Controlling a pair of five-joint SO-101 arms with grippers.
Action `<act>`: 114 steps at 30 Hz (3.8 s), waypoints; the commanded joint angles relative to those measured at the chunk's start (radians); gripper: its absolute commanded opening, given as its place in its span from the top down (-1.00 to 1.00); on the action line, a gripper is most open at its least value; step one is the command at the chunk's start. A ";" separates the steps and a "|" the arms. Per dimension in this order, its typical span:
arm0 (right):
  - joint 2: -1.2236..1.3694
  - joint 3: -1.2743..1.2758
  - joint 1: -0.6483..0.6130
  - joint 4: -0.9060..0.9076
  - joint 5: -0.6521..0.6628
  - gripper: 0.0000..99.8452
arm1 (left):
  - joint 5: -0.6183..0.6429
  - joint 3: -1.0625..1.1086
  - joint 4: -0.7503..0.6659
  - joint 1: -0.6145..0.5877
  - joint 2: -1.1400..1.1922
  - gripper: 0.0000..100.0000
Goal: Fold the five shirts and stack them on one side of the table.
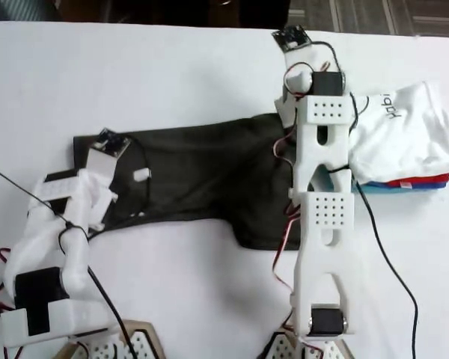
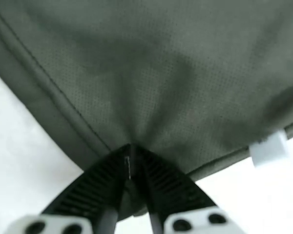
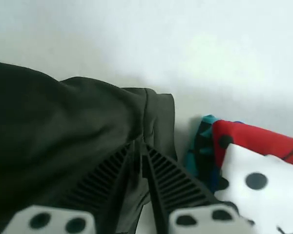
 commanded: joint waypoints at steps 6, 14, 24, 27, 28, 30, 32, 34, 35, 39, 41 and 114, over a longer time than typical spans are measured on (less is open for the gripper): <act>-0.266 0.147 -0.033 0.025 -0.006 0.96 | 0.003 -0.001 -0.014 0.014 -0.021 0.95; -0.552 0.548 -0.091 0.024 -0.009 0.96 | 0.003 -0.001 -0.015 0.014 -0.021 0.95; -0.992 1.198 -0.153 -0.119 -0.008 0.96 | 0.003 -0.001 -0.015 0.014 -0.021 0.95; -1.150 1.471 -0.183 -0.274 -0.005 0.96 | 0.003 -0.001 -0.015 0.014 -0.021 0.95; -1.191 1.557 -0.188 -0.325 -0.003 0.96 | 0.003 -0.001 -0.015 0.014 -0.021 0.95; -1.270 1.717 -0.197 -0.412 0.000 0.96 | 0.003 -0.001 -0.015 0.014 -0.021 0.95; -1.336 1.844 -0.200 -0.476 0.002 0.96 | 0.003 -0.001 -0.015 0.014 -0.021 0.95; -1.380 1.933 -0.200 -0.504 0.017 0.96 | 0.003 -0.001 -0.015 0.014 -0.021 0.95; -1.397 1.969 -0.200 -0.504 0.041 0.96 | 0.003 -0.001 -0.015 0.014 -0.021 0.95; -1.437 2.111 -0.202 -0.504 0.153 0.96 | 0.002 -0.001 -0.015 0.014 -0.021 0.95; -1.443 2.167 -0.202 -0.504 0.227 0.96 | 0.002 -0.001 -0.015 0.014 -0.021 0.95; -1.503 2.404 -0.291 -0.624 0.539 0.96 | 0.000 0.001 -0.015 0.014 -0.021 0.95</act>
